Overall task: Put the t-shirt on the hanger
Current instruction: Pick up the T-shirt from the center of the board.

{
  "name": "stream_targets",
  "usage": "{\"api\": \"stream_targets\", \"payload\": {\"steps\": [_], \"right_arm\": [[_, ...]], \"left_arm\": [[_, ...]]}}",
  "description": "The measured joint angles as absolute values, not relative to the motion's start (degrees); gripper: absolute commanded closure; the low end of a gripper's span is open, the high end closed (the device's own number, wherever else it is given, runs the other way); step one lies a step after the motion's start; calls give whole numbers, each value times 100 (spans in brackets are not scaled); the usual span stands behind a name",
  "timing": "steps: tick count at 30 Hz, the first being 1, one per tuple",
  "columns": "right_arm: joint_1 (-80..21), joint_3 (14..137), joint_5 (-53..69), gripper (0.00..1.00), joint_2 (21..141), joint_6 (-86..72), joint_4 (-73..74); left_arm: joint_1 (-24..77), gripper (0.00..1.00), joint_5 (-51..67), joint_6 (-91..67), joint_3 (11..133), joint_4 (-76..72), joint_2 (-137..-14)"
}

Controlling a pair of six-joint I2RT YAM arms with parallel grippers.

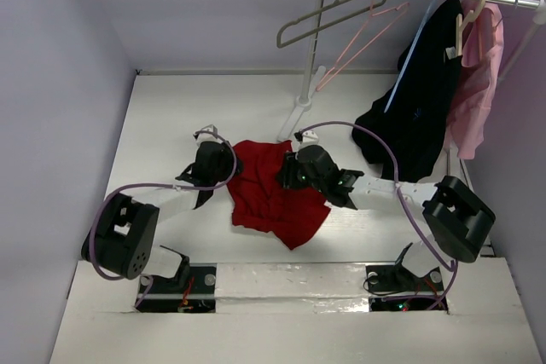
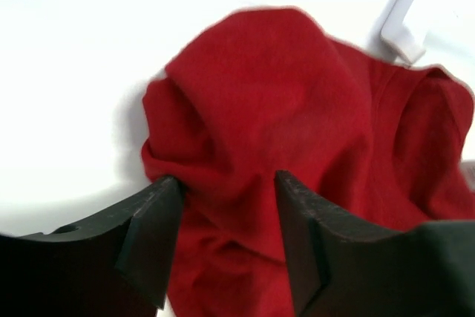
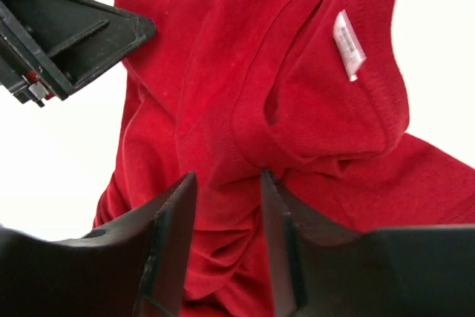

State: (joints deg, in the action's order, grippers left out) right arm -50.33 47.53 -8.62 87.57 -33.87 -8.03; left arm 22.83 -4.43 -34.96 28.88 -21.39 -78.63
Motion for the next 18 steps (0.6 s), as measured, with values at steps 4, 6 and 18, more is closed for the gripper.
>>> {"api": "stream_targets", "payload": {"steps": [4,6,18], "right_arm": [[-5033,4753,-1037,62,8748,-3393,-810],[-5033,4755,-1111,62,8779,-3391,-801],[-5033,5076,-1151,100,8930,-3155,-720]], "left_arm": [[2285,70,-530,-3492,3055,-2329,-8119],[2283,76,-569,-3500,3127,-2399,-8221],[2294,100,-716,-3610,3750,-2263,-8235]]}}
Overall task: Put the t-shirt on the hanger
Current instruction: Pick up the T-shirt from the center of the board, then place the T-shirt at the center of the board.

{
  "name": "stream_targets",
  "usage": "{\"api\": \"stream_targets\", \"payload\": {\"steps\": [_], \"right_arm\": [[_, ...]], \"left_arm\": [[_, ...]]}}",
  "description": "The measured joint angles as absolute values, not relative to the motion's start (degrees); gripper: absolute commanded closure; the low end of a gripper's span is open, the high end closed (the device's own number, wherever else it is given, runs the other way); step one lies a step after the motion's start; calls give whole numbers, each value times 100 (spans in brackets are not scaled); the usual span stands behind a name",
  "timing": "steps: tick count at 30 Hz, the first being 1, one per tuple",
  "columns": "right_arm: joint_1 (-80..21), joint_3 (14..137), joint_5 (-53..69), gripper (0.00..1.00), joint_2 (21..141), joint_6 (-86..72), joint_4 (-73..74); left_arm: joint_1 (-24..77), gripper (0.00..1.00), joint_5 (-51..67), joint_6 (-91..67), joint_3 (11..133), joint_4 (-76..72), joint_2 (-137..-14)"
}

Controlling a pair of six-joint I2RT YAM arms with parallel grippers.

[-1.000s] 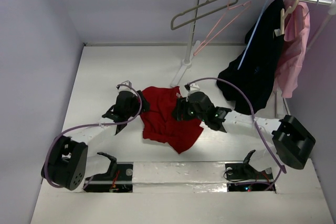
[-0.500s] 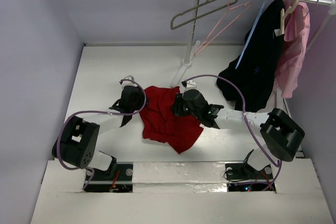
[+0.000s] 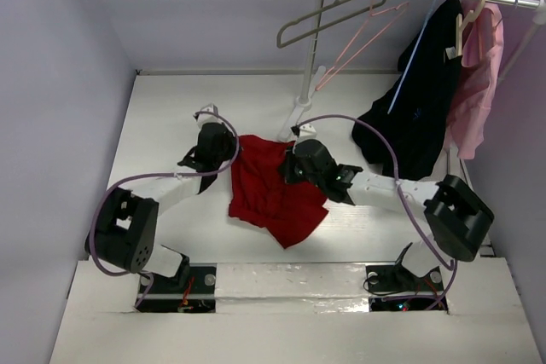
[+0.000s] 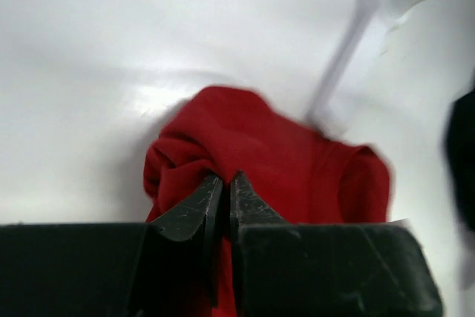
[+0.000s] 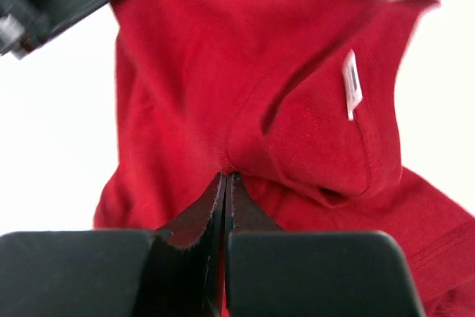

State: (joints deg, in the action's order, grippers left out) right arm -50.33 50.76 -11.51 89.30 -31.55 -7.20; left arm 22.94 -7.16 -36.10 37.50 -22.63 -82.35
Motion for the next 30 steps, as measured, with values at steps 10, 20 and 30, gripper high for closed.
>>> {"api": "stream_targets", "payload": {"steps": [10,20,30], "right_arm": [[-5675,6455,-1039,100,6790,-2233,62],[-6917,5354,-871,100,5511,-2755,10],[-7247,2659,-1466,42,5590,-4064,1525]], "left_arm": [[2200,100,-318,-3586,6263,-1138,-6687],[2231,98,-67,-3336,6093,-635,-4493],[2174,37,-556,-3771,2239,609,-4047]]}}
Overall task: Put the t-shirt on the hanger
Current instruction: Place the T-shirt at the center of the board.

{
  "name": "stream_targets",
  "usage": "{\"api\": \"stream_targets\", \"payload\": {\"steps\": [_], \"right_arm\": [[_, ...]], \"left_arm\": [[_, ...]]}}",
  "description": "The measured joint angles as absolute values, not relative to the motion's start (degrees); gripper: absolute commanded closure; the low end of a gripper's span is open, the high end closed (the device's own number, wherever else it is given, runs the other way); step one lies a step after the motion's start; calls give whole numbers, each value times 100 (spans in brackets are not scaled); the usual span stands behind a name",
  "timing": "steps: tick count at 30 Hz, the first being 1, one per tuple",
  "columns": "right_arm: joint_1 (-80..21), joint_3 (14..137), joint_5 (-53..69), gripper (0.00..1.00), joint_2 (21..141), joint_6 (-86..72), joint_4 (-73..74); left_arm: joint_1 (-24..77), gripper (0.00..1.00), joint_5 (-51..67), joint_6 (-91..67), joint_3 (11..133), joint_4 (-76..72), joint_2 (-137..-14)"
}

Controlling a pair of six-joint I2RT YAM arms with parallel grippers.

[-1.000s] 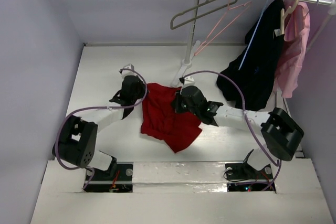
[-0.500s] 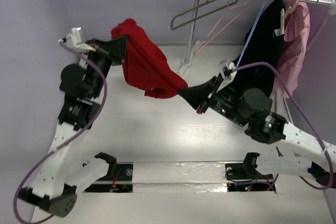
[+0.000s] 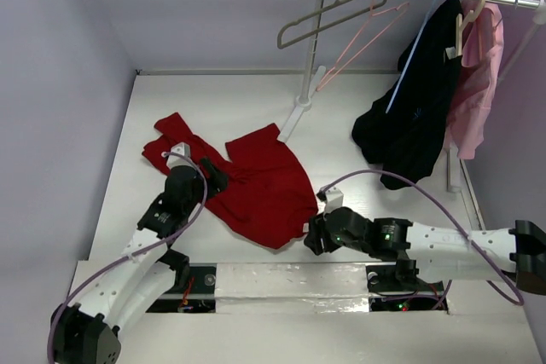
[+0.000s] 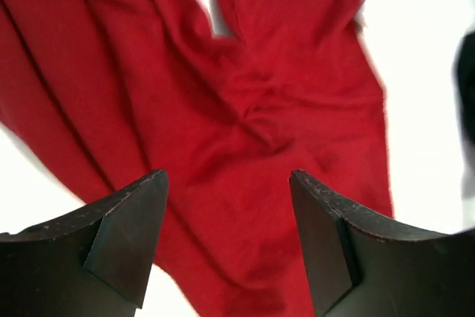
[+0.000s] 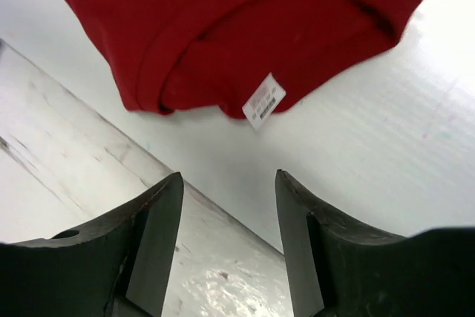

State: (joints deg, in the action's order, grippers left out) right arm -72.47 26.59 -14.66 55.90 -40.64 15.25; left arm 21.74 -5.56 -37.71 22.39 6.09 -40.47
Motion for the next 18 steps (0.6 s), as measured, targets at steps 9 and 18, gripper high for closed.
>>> {"api": "stream_targets", "payload": {"steps": [9,18], "right_arm": [[-7063,2803,-2307,84,5570,-4226,1514],[-5642,2803,-2145,70,5961,-4066,961]], "left_arm": [[3256,51,-1177,-3645,3022,-150,-5000],[4893,80,-1389,-2943,3767,-827,-7338]]}}
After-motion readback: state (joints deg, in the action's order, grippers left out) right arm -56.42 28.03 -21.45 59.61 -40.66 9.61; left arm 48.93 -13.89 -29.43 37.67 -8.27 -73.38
